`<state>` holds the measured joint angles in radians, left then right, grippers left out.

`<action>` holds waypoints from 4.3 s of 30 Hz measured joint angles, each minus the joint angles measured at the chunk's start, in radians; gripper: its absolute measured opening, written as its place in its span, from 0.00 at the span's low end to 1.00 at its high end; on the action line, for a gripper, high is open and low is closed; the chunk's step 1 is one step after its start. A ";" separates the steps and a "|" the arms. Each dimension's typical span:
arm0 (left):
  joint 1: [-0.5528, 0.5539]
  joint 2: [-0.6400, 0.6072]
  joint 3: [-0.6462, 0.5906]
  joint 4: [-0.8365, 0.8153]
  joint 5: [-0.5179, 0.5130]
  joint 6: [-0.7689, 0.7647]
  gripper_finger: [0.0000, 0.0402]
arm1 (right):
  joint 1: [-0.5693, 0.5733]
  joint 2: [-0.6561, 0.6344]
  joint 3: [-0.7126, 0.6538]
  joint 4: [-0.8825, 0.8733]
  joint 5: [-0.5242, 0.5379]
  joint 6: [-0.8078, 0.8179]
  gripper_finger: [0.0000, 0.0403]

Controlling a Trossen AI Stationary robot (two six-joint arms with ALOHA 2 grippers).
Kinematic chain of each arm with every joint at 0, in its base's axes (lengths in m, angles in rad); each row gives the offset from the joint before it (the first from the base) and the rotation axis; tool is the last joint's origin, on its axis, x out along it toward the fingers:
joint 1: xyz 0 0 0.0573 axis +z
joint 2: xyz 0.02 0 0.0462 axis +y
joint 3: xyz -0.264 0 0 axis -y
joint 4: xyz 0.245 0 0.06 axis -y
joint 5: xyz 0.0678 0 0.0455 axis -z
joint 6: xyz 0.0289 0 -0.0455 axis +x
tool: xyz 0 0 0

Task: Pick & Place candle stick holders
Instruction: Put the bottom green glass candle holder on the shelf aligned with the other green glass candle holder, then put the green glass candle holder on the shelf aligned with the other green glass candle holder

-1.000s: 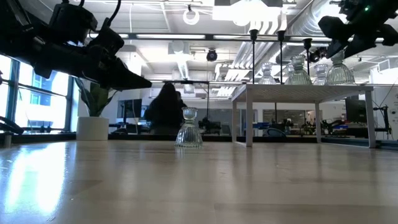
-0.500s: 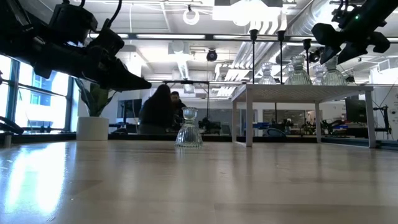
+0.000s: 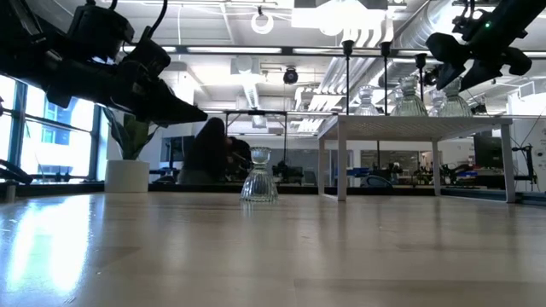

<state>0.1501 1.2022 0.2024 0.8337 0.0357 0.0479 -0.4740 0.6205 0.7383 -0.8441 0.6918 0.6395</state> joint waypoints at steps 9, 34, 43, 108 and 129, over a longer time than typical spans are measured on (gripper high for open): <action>0.000 0.000 0.000 -0.022 0.000 0.000 0.00 | 0.000 0.000 0.008 -0.009 -0.002 -0.038 0.60; 0.000 0.000 0.000 -0.051 0.054 -0.081 0.00 | 0.277 0.002 0.227 -0.160 -0.096 -0.122 0.04; 0.000 0.000 0.000 -0.058 0.024 -0.192 0.01 | 0.614 0.081 0.206 -0.098 0.067 -0.071 0.01; 0.097 0.536 0.467 -0.073 -0.117 -0.092 0.43 | 1.293 0.482 0.206 0.374 0.514 -0.177 0.00; -0.013 0.645 0.709 -0.144 0.005 -0.076 0.44 | 1.293 0.482 0.206 0.370 0.502 -0.177 0.00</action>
<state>0.1367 1.8476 0.9118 0.6893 0.0408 -0.0281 0.8192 1.1023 0.9447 -0.4736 1.1938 0.4625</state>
